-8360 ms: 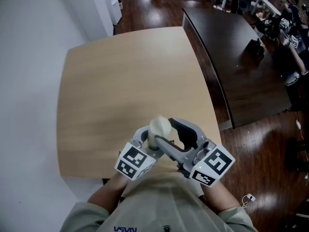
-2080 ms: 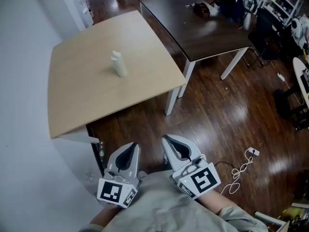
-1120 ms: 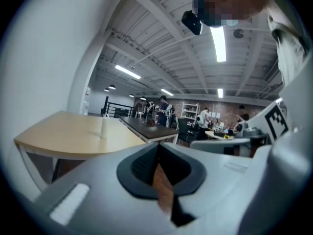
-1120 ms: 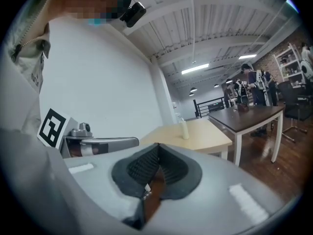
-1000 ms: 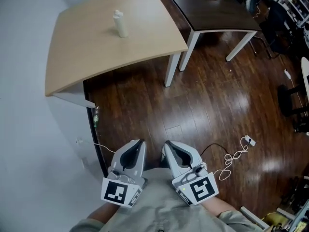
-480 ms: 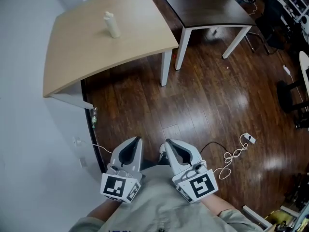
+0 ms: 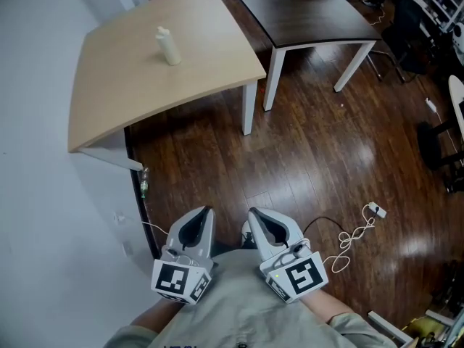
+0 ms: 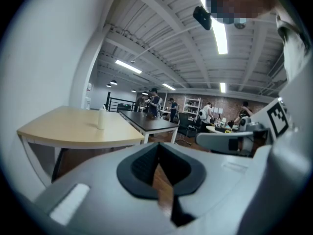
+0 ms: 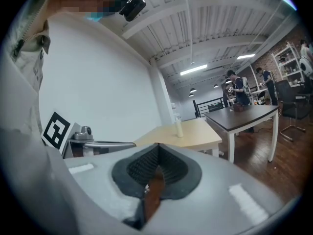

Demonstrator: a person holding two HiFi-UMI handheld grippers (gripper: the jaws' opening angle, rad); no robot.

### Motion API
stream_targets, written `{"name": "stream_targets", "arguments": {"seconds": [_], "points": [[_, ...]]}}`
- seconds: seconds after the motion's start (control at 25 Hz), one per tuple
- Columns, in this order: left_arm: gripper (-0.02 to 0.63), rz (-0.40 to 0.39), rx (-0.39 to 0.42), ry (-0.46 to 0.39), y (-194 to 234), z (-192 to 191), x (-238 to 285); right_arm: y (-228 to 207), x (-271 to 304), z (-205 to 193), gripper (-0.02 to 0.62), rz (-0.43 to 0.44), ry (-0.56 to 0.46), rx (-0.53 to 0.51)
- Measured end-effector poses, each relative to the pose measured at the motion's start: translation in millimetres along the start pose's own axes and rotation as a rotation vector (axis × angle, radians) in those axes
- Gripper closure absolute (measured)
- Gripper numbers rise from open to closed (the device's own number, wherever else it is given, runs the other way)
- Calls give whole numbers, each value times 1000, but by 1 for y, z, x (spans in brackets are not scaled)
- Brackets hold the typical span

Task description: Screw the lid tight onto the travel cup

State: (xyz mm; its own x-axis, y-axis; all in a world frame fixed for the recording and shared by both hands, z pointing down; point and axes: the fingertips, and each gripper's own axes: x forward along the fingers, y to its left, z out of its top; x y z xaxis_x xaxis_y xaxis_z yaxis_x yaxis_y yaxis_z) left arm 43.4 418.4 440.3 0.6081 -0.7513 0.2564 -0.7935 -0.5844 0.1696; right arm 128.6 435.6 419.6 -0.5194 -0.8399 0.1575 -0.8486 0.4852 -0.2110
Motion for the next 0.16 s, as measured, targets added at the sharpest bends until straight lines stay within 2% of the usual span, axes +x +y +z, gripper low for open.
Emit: {"name": "stream_targets", "arguments": {"seconds": [0.16], "points": [[604, -7, 6, 1, -5, 2, 3, -7, -3, 3, 598, -8, -3, 4]]}}
